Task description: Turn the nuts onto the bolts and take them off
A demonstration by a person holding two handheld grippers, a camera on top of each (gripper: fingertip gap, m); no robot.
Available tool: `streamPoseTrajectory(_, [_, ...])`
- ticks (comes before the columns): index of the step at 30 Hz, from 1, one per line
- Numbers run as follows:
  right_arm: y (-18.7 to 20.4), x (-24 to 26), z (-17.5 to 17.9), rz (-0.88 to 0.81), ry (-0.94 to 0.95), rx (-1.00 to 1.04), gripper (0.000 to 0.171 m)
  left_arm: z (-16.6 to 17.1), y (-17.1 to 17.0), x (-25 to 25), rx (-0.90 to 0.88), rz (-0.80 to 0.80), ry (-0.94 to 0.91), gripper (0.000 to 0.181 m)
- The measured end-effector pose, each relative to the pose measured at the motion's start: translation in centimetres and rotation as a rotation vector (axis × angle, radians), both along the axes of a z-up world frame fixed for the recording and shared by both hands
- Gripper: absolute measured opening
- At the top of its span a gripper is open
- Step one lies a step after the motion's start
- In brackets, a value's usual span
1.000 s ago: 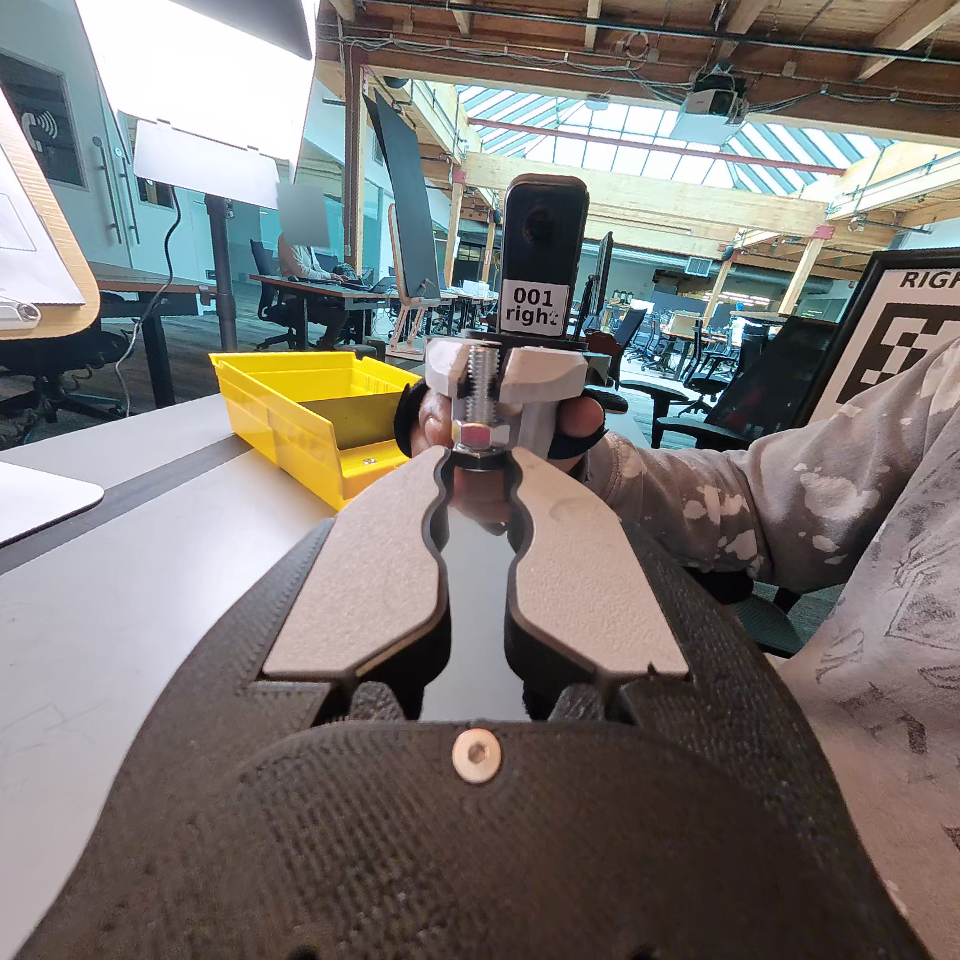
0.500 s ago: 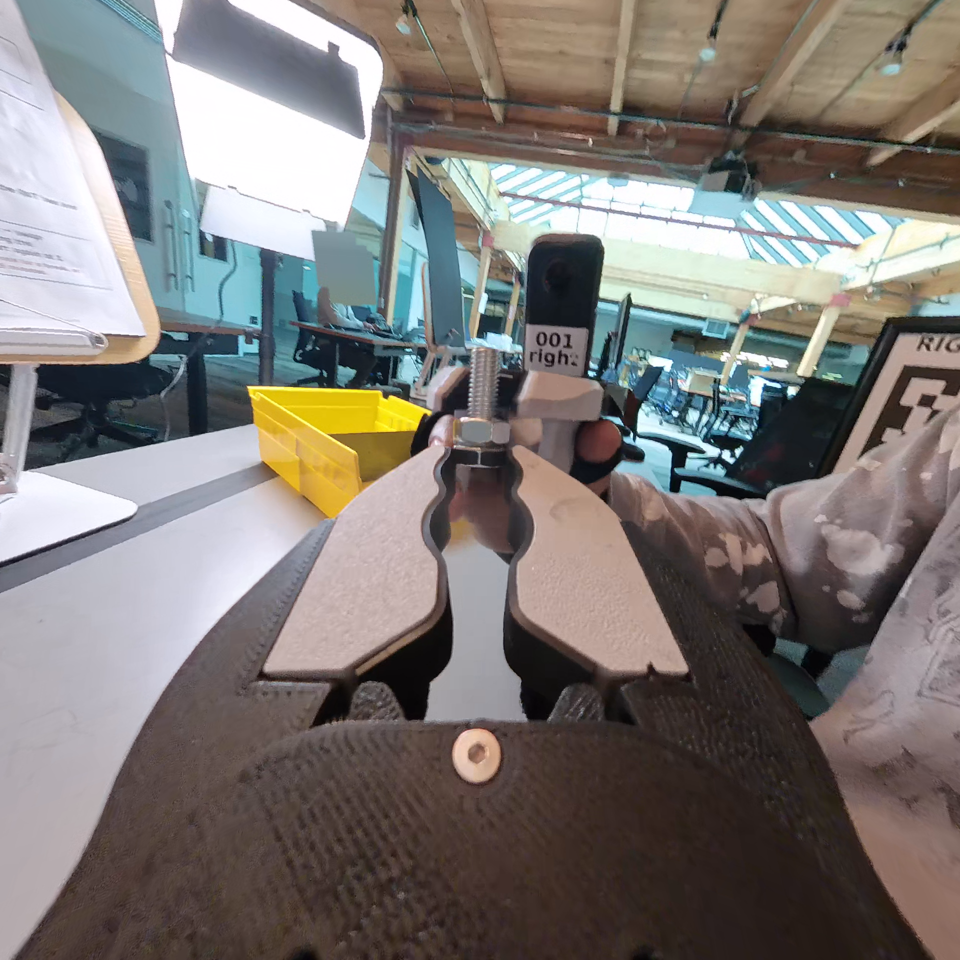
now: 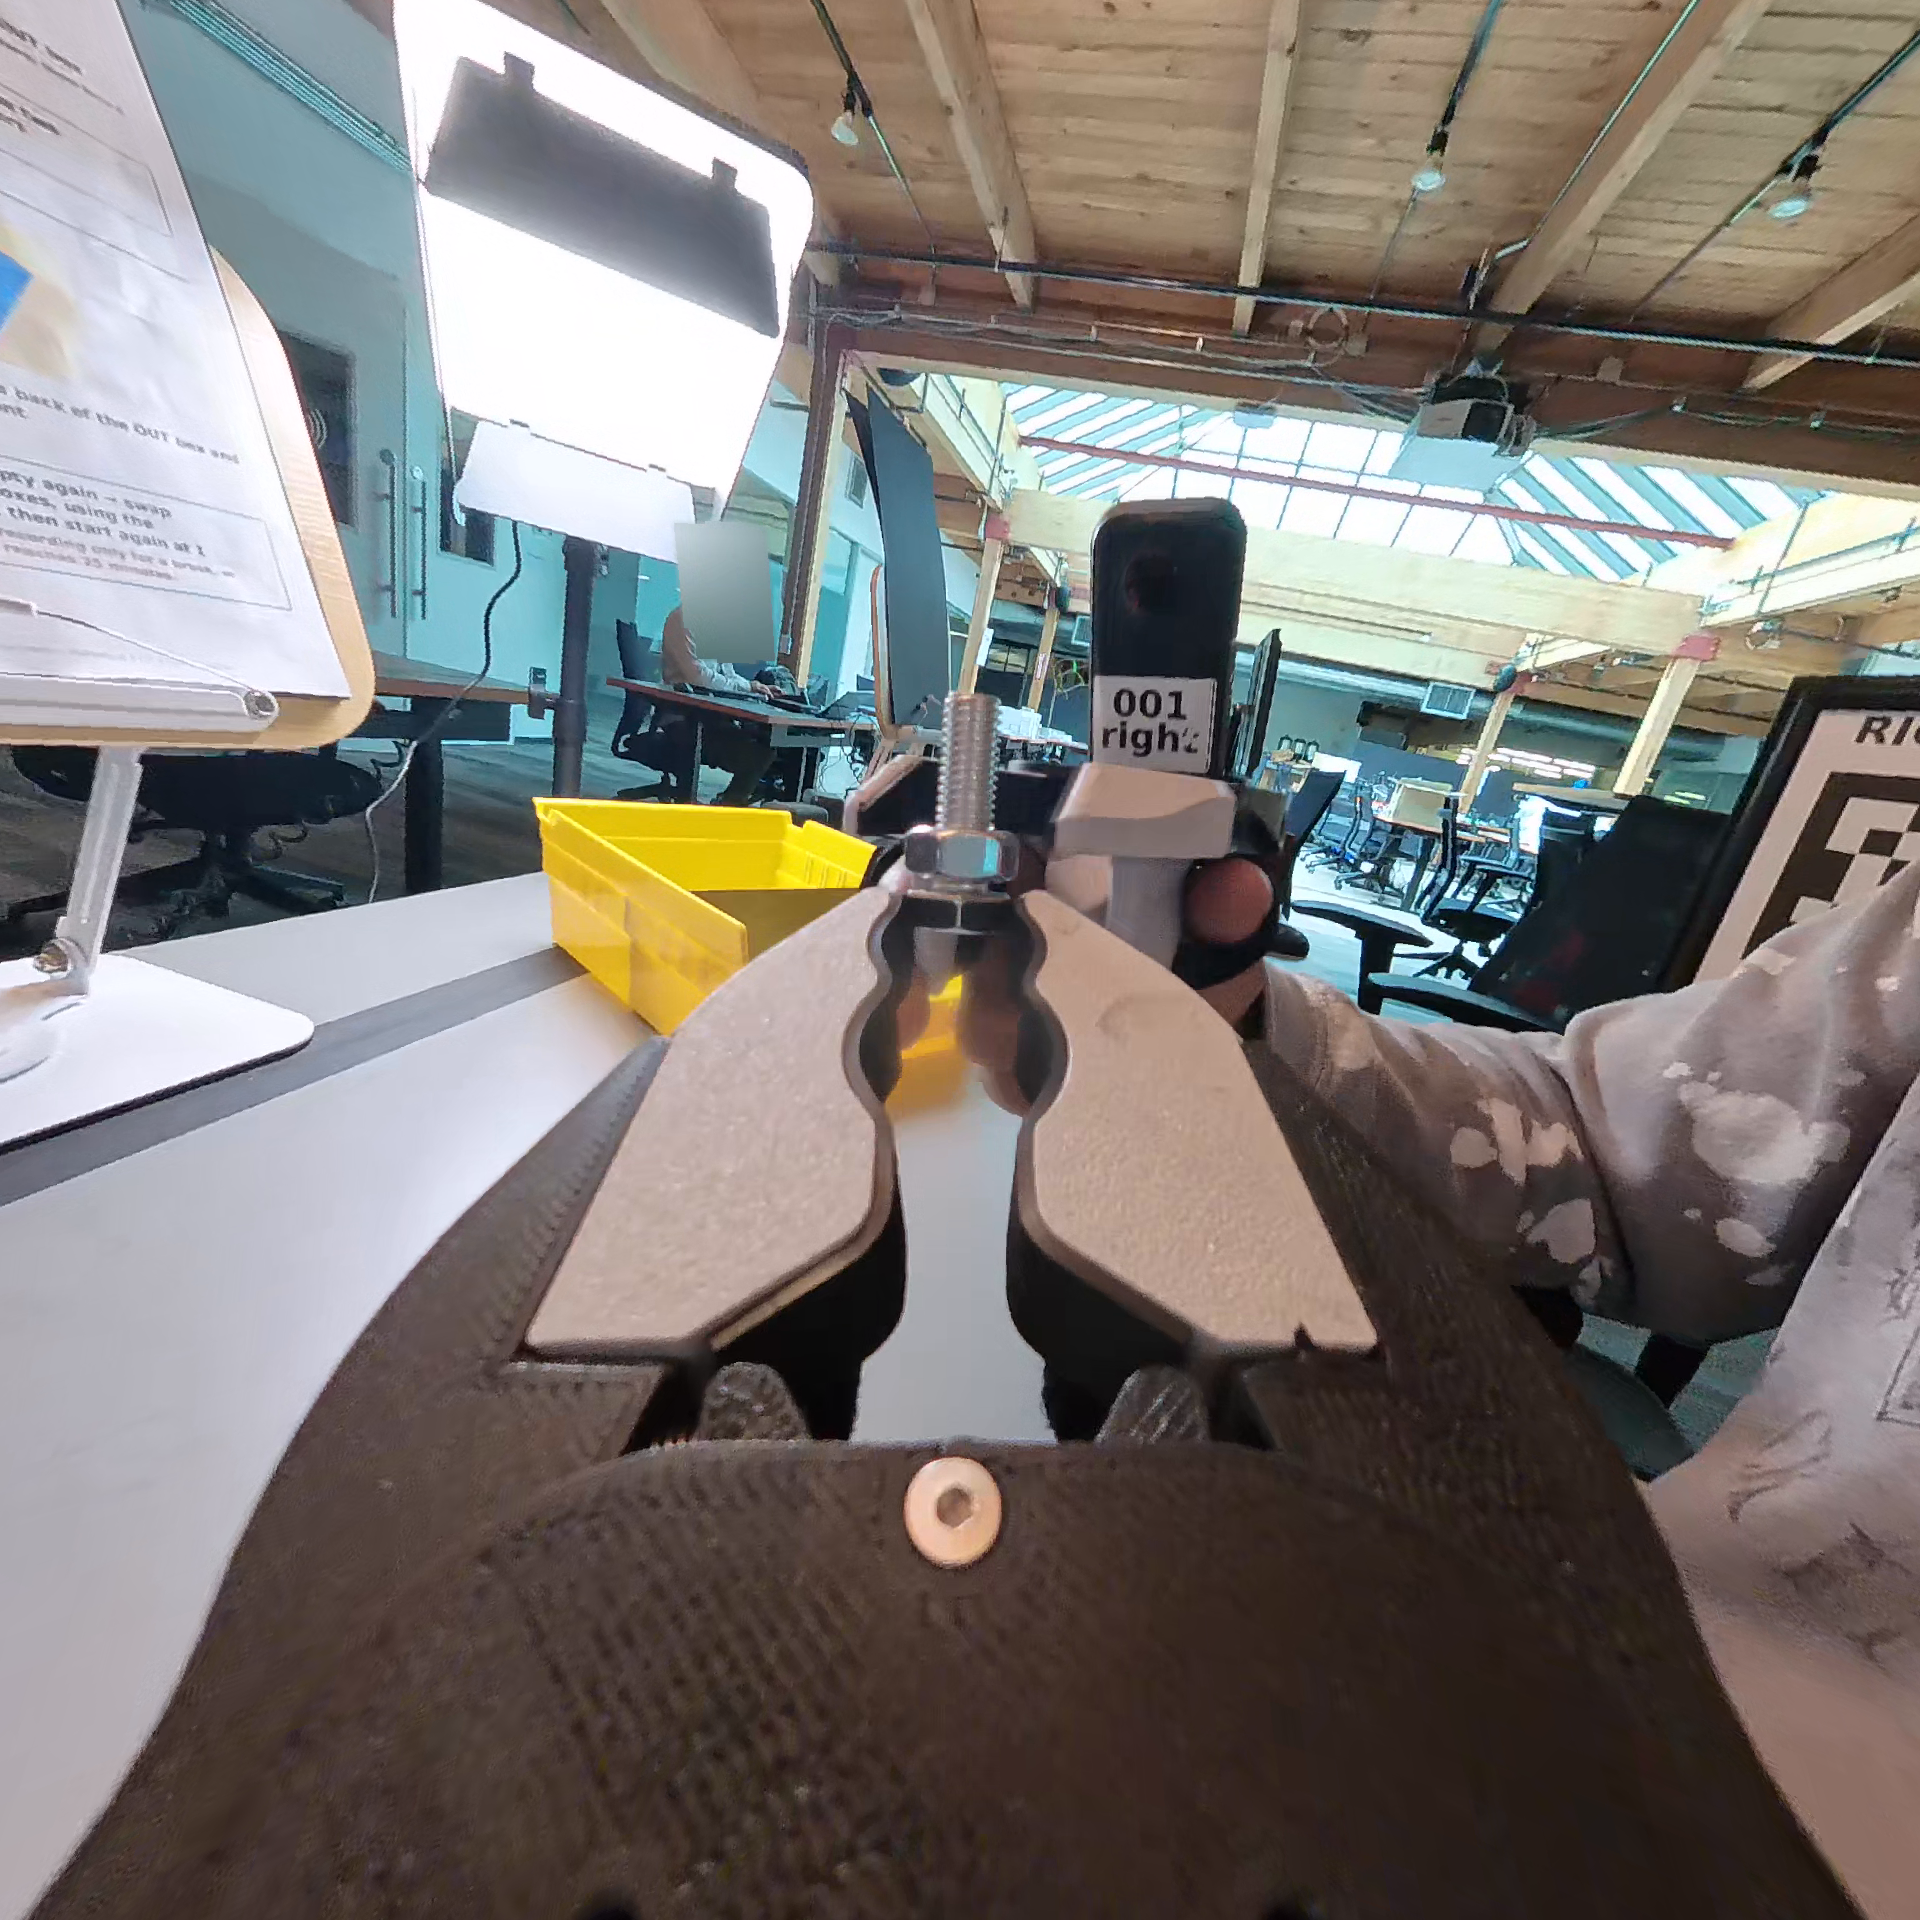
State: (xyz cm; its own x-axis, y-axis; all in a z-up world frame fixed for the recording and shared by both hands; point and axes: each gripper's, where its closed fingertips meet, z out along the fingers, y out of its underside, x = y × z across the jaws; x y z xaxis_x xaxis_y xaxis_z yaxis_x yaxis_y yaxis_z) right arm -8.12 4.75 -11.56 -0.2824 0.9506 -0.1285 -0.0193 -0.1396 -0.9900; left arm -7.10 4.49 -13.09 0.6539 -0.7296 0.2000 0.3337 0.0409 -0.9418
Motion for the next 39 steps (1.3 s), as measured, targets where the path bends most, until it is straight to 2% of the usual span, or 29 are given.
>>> streamPoseTrajectory(5, [0.1, -0.2, -0.4, 0.009, -0.029, 0.0, 0.035, -0.1, -0.1, 0.1, -0.004, -0.001, 0.015, 0.018])
streamPoseTrajectory(7, [1.6, 0.1, -0.4, -0.077, -0.016, 0.015, 0.013, 0.7, -0.4, -0.5, 0.017, -0.018, -0.036, 0.018])
streamPoseTrajectory(8, [2.2, 0.3, -0.3, -0.1, -0.005, 0.025, 0.009, 0.9, -0.5, -0.5, 0.023, -0.021, -0.032, 0.018])
streamPoseTrajectory(14, [-0.3, -0.2, 0.1, 0.008, -0.005, -0.025, 0.031, 0.0, -0.1, 0.1, 0.011, -0.006, 0.016, 0.018])
streamPoseTrajectory(17, [-0.3, -0.3, 0.0, 0.019, -0.017, -0.021, 0.032, 0.4, -0.4, 0.1, 0.019, -0.009, 0.018, 0.018])
streamPoseTrajectory(18, [0.0, -0.1, 0.0, 0.022, -0.019, -0.036, 0.028, 0.6, -0.4, -0.2, 0.027, -0.006, 0.002, 0.018])
streamPoseTrajectory(19, [1.2, 0.0, -0.1, -0.043, -0.02, -0.04, 0.008, 1.1, -0.7, -0.4, 0.046, -0.024, -0.018, 0.018])
streamPoseTrajectory(20, [2.1, 0.3, -0.2, -0.083, -0.008, -0.019, 0.008, 1.4, -0.8, -0.6, 0.05, -0.018, -0.019, 0.018])
streamPoseTrajectory(22, [2.3, 0.6, -0.1, -0.063, -0.007, -0.043, 0.014, 1.4, -0.8, -0.7, 0.059, 0.001, 0.004, 0.018])
streamPoseTrajectory(26, [-0.4, 0.0, 0.3, 0.017, -0.009, -0.032, 0.032, 0.2, -0.1, -0.3, 0.015, 0.005, 0.021, 0.018])
streamPoseTrajectory(29, [-0.2, -0.2, 0.1, 0.004, -0.024, -0.021, 0.029, 0.6, -0.5, -0.1, 0.031, 0.002, 0.022, 0.018])
streamPoseTrajectory(30, [0.8, 0.0, 0.0, -0.028, -0.034, -0.046, 0.012, 1.1, -0.8, -0.2, 0.056, -0.018, 0.006, 0.018])
streamPoseTrajectory(31, [2.1, 0.2, -0.2, -0.084, -0.035, -0.046, 0.01, 1.5, -1.0, -0.4, 0.062, -0.018, -0.003, 0.018])
streamPoseTrajectory(34, [2.7, 0.8, -0.1, -0.086, -0.028, -0.059, 0.018, 1.5, -0.9, -0.6, 0.069, 0.002, 0.017, 0.018])
streamPoseTrajectory(37, [0.3, 0.3, 0.4, -0.006, -0.016, -0.047, 0.031, 0.7, -0.4, -0.5, 0.033, -0.002, 0.014, 0.018])
streamPoseTrajectory(39, [-0.7, -0.1, 0.3, 0.018, -0.023, -0.042, 0.033, 0.5, -0.5, -0.1, 0.036, -0.016, 0.023, 0.018])
